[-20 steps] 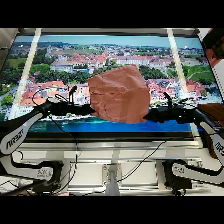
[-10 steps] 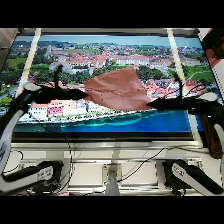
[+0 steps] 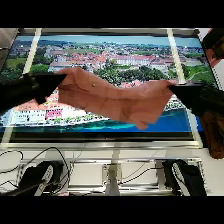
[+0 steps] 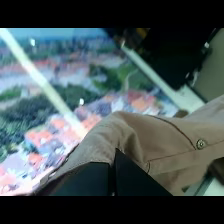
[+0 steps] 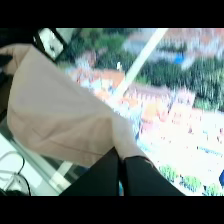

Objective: Fold the clothes and pants, and hang the long-sleeved shirts on hangers.

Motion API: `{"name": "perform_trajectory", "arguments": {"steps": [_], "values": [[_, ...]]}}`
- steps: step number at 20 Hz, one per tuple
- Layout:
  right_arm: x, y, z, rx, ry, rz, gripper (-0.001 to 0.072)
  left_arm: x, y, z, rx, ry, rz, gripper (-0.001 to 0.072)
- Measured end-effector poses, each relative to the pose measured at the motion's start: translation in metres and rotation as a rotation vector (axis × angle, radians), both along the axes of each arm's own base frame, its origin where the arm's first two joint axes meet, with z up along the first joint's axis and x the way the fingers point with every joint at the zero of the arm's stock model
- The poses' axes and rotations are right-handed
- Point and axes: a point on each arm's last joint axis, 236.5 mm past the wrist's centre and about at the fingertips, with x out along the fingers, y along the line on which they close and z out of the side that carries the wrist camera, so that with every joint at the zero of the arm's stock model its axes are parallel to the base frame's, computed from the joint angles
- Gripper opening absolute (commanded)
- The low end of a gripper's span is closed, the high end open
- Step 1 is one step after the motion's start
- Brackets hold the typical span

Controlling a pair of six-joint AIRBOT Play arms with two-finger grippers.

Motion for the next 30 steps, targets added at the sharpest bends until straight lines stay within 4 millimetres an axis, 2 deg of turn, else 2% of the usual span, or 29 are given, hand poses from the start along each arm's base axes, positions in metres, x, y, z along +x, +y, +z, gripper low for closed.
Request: {"name": "perform_trajectory", "arguments": {"steps": [2,3,5,8,10,13,15,17,19,21,24,27,30], "values": [[-0.009,-0.002,0.018,0.02,-0.045,-0.048,0.0004,-0.019,0.004,0.013,-0.029,-0.002,0.048,0.001],[-0.007,-0.006,0.017,0.024,-0.041,-0.078,0.0004,-0.021,0.008,0.011,-0.035,0.02,0.079,0.001],[0.008,-0.014,0.007,0.056,-0.004,-0.124,0.0004,-0.011,0.019,-0.01,-0.046,0.101,0.15,0.0011],[0.051,-0.029,-0.043,0.106,0.138,-0.186,0.0005,0.023,0.025,-0.064,-0.118,0.269,0.205,0.0012],[0.084,-0.033,-0.091,0.129,0.25,-0.218,0.0005,0.05,0.021,-0.108,-0.147,0.366,0.226,0.0011],[0.125,-0.019,-0.162,0.132,0.397,-0.234,0.0005,0.09,0.009,-0.178,-0.136,0.474,0.269,0.0012],[0.143,-0.004,-0.203,0.127,0.478,-0.235,0.0005,0.111,0.004,-0.214,-0.127,0.517,0.307,0.0012],[0.151,0.006,-0.234,0.119,0.54,-0.237,0.0005,0.127,0.009,-0.239,-0.133,0.543,0.365,0.0012],[0.147,0.016,-0.252,0.112,0.595,-0.213,0.0006,0.136,0.017,-0.251,-0.143,0.562,0.403,0.0011],[0.129,0.03,-0.263,0.094,0.672,-0.139,0.0006,0.139,0.028,-0.258,-0.155,0.584,0.416,0.001],[0.083,0.051,-0.273,0.057,0.816,0.027,0.0006,0.129,0.039,-0.264,-0.167,0.64,0.359,0.0009],[0.038,0.059,-0.277,0.006,0.936,0.177,0.0007,0.102,0.052,-0.278,-0.111,0.728,0.264,0.0009],[0.007,0.059,-0.283,-0.071,1.004,0.268,0.0006,0.056,0.058,-0.304,0.026,0.86,0.144,0.0009]]}}
